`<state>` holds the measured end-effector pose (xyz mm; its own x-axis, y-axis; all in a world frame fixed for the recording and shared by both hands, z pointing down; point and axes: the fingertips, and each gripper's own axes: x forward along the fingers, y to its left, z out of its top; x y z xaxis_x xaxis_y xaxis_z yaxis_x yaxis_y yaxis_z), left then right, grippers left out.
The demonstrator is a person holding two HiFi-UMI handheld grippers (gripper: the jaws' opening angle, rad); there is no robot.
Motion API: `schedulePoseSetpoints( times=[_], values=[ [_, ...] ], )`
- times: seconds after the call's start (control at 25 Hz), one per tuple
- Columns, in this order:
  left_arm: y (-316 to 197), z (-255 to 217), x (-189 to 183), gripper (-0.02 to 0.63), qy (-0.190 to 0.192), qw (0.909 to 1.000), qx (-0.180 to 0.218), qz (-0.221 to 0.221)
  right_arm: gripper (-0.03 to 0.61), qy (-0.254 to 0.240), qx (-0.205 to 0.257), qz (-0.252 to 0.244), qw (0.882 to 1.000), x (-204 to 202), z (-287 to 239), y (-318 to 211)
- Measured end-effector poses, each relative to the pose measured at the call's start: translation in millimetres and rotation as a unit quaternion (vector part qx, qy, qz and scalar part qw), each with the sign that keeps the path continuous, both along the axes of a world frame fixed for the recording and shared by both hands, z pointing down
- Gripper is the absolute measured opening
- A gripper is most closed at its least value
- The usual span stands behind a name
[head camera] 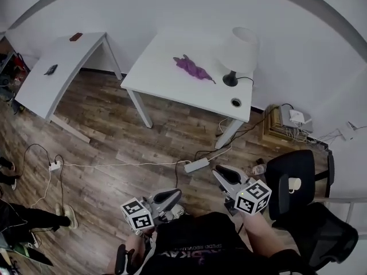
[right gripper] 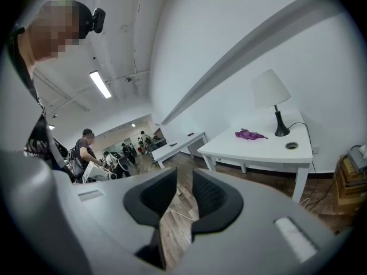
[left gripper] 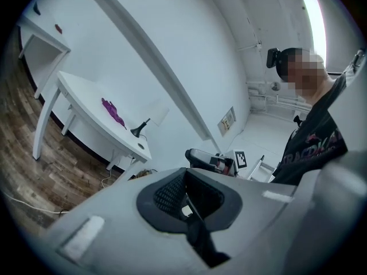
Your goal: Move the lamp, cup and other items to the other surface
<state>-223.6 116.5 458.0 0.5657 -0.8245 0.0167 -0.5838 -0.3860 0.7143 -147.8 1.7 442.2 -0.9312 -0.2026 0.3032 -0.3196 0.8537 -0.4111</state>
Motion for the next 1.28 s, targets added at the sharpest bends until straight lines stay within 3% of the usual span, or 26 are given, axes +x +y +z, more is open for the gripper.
schedulePoseSetpoints(
  times=[0.24,0.52,0.8,1.04,1.28],
  values=[
    [7,6,-33,-0.005,0.032,0.9984,-0.008,-0.046,0.101,0.038,0.034,-0.029,0.998,-41,5,-19],
    [5,16,-56,-0.005,0.046,0.9923,-0.029,-0.112,0.108,0.077,0.101,0.004,0.992,-70,16,-108],
    [-26,16,-96,-0.005,0.049,0.9727,-0.041,-0.223,0.112,0.07,0.121,0.002,0.99,-138,35,-218],
    [-65,10,-101,-0.005,0.014,0.9691,-0.046,-0.242,0.114,0.078,0.126,-0.002,0.989,-184,55,-303],
    [-71,12,-111,-0.005,0.018,0.9573,-0.057,-0.283,0.121,0.101,0.125,0.005,0.987,-216,76,-359]
  ],
)
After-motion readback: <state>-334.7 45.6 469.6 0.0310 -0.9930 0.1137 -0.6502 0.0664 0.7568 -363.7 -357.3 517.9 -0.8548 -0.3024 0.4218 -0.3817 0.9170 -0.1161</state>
